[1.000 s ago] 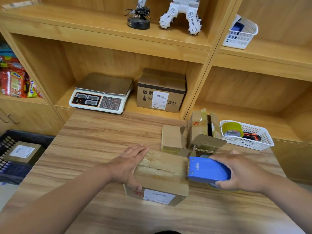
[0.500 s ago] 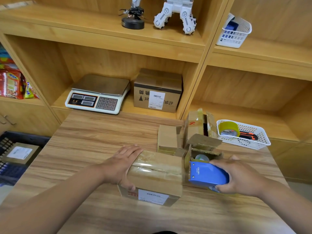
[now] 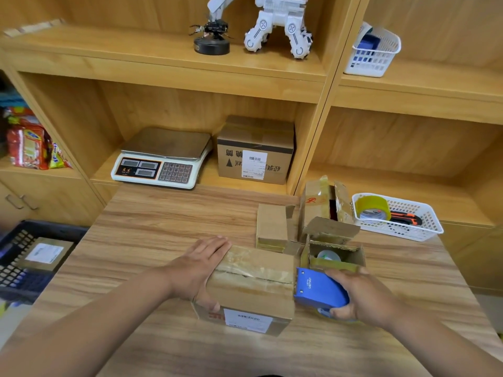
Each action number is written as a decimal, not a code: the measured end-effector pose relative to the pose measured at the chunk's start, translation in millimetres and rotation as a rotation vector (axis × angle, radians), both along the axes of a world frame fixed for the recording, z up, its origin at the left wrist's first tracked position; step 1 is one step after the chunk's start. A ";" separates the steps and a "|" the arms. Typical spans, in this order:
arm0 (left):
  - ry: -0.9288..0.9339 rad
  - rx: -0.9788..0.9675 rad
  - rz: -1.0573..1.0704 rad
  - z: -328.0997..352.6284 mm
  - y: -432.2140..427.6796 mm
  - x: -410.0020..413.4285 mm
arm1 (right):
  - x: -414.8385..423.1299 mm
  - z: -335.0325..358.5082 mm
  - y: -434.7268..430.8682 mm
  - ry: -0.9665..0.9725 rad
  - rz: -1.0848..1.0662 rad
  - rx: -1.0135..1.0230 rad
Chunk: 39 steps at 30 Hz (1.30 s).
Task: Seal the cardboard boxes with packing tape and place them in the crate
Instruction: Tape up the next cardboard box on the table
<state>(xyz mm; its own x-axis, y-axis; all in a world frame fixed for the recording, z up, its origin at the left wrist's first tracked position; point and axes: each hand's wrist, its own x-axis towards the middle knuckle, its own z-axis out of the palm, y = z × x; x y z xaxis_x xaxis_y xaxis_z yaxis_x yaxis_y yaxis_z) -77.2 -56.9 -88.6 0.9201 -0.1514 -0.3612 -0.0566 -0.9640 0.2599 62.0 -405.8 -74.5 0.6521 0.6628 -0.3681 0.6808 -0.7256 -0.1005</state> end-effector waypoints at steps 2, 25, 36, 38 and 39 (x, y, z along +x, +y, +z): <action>-0.023 0.084 -0.028 1.2 -3.9 2.3 | -1.6 -1.5 0.9 -0.004 -0.003 0.009; -0.121 0.096 -0.218 -1.3 -138.0 53.2 | -10.0 -11.9 -7.0 -0.023 -0.008 0.174; -0.190 -0.402 0.032 49.8 -81.7 40.9 | -9.8 84.4 23.0 0.038 -0.014 0.377; -0.196 -0.472 0.101 55.5 -69.7 33.1 | -7.1 101.8 37.4 0.072 -0.017 0.379; -0.188 -0.501 0.127 56.0 -64.2 28.8 | -5.9 107.0 44.6 0.086 -0.006 0.368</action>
<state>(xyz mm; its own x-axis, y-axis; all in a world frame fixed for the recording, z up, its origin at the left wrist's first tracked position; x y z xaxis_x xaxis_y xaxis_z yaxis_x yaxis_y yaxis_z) -48.4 -121.1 -32.6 0.9841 -0.1462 -0.1013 -0.0375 -0.7274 0.6852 56.0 -361.2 32.5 0.6335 0.7570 -0.1599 0.6543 -0.6344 -0.4115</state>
